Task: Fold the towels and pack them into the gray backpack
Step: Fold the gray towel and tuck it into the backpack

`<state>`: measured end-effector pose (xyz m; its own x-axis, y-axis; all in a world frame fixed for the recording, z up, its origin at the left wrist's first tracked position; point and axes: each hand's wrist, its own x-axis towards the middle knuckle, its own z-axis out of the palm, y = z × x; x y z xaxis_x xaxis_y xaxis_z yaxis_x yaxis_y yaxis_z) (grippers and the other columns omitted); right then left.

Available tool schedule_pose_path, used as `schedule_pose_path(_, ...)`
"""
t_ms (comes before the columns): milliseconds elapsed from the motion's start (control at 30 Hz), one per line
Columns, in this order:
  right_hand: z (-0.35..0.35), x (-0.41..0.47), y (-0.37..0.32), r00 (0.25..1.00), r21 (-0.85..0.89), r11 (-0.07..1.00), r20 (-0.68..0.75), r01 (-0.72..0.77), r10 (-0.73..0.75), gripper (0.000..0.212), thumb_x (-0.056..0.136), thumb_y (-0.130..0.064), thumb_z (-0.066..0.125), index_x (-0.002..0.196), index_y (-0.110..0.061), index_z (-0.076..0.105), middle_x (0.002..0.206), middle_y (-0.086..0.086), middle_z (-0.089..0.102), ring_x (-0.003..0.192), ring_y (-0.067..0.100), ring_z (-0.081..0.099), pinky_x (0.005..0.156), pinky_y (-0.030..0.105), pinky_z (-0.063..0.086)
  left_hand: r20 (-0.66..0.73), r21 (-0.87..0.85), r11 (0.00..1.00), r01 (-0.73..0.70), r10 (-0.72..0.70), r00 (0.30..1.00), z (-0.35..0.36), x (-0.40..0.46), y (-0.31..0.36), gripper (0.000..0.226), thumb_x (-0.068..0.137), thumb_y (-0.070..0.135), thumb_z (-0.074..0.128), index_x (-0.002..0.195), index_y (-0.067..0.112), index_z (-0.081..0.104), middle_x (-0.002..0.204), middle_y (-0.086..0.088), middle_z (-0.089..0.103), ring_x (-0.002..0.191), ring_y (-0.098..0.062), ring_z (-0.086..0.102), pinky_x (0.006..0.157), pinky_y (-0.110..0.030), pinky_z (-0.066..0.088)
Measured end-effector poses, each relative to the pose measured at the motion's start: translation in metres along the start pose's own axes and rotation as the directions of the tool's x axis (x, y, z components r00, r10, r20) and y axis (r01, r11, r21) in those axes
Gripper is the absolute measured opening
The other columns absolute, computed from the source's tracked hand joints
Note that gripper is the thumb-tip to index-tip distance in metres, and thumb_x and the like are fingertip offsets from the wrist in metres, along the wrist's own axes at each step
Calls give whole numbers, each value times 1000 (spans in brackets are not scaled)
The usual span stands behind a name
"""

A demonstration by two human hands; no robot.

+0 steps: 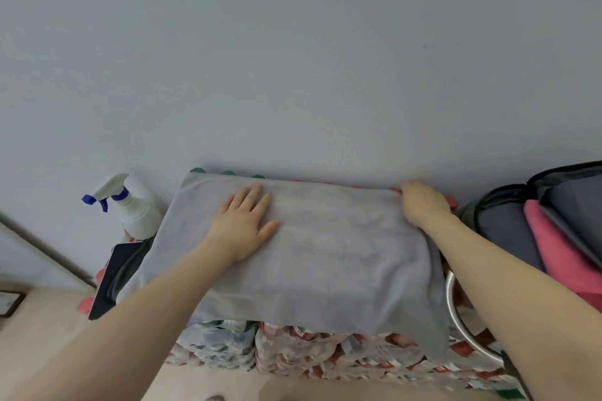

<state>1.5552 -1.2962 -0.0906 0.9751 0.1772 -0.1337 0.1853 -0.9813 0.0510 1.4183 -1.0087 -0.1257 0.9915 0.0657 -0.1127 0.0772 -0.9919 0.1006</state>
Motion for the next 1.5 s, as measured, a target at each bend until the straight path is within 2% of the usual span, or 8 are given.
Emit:
schedule_pose_path(333, -8, -3, -11, 999, 3, 1000, -48, -21, 21, 37, 95, -30, 44, 116, -2, 56, 123, 20, 55, 115, 35, 49, 91, 39, 42, -45, -35, 999, 12, -13, 999, 9, 2, -5, 98, 62, 68, -10, 146, 27, 22, 157, 1, 9, 144, -19, 8, 117, -35, 3)
schedule_pose_path(533, -50, -41, -107, 970, 13, 979, -134, 205, -201, 21, 96, -20, 38, 111, -6, 44, 111, 18, 61, 103, 35, 59, 74, 37, 43, -169, -410, 912, 2, -78, 983, -13, 3, -22, 62, 90, 44, 24, 140, 10, 34, 144, -11, 40, 133, -27, 36, 109, -34, 25)
schedule_pose_path(667, -76, -59, -169, 953, 390, 870, -132, 301, -271, 14, 86, -23, 56, 96, -16, 51, 99, 8, 60, 93, 28, 57, 71, 32, 40, -248, -504, 863, 25, -172, 953, -26, 2, -60, 41, 99, 20, 35, 137, 4, 38, 139, -14, 45, 130, -29, 38, 106, -33, 26)
schedule_pose_path(833, -88, -53, -237, 951, 757, 584, -163, 292, -264, 12, 81, -20, 64, 82, -19, 52, 78, -6, 50, 78, 13, 47, 60, 25, 35, -108, -621, 762, 184, -316, 943, -25, 8, -124, 39, 99, 14, 30, 136, 4, 39, 141, -15, 42, 131, -27, 37, 107, -30, 25)
schedule_pose_path(1033, -57, -33, -304, 956, 900, 427, 43, 90, -292, 23, 87, -7, 53, 70, -22, 54, 70, 0, 56, 57, 11, 52, 51, 20, 43, 232, -868, 336, 366, -378, 896, -3, 22, -171, 38, 98, 10, 31, 135, 8, 43, 137, -8, 47, 124, -26, 46, 104, -36, 38)
schedule_pose_path(1233, -30, -28, -322, 930, 804, 592, 172, 59, -326, 23, 83, 2, 46, 84, -17, 57, 84, 5, 66, 65, 6, 58, 60, 16, 46, 557, -820, 37, 572, -182, 810, 17, 41, -184, 33, 99, 31, 35, 120, 10, 50, 114, -12, 56, 97, -26, 56, 89, -35, 46)
schedule_pose_path(1400, -17, -22, -330, 956, 736, 664, 83, 131, -280, 9, 82, -7, 61, 82, -16, 61, 61, -7, 58, 46, -6, 53, 59, 16, 44, 561, -807, 145, 572, -115, 820, 29, 54, -195, 47, 96, 39, 40, 123, 3, 52, 120, -13, 59, 106, -26, 55, 96, -35, 45)
schedule_pose_path(1500, -12, -19, -334, 971, 711, 692, 62, 120, -232, 6, 82, -9, 63, 81, -15, 62, 58, -9, 54, 50, -1, 51, 59, 18, 40, 559, -817, 112, 566, -91, 824, 36, 51, -213, 23, 91, 29, 47, 104, 16, 61, 118, -7, 59, 108, -21, 53, 95, -36, 41)
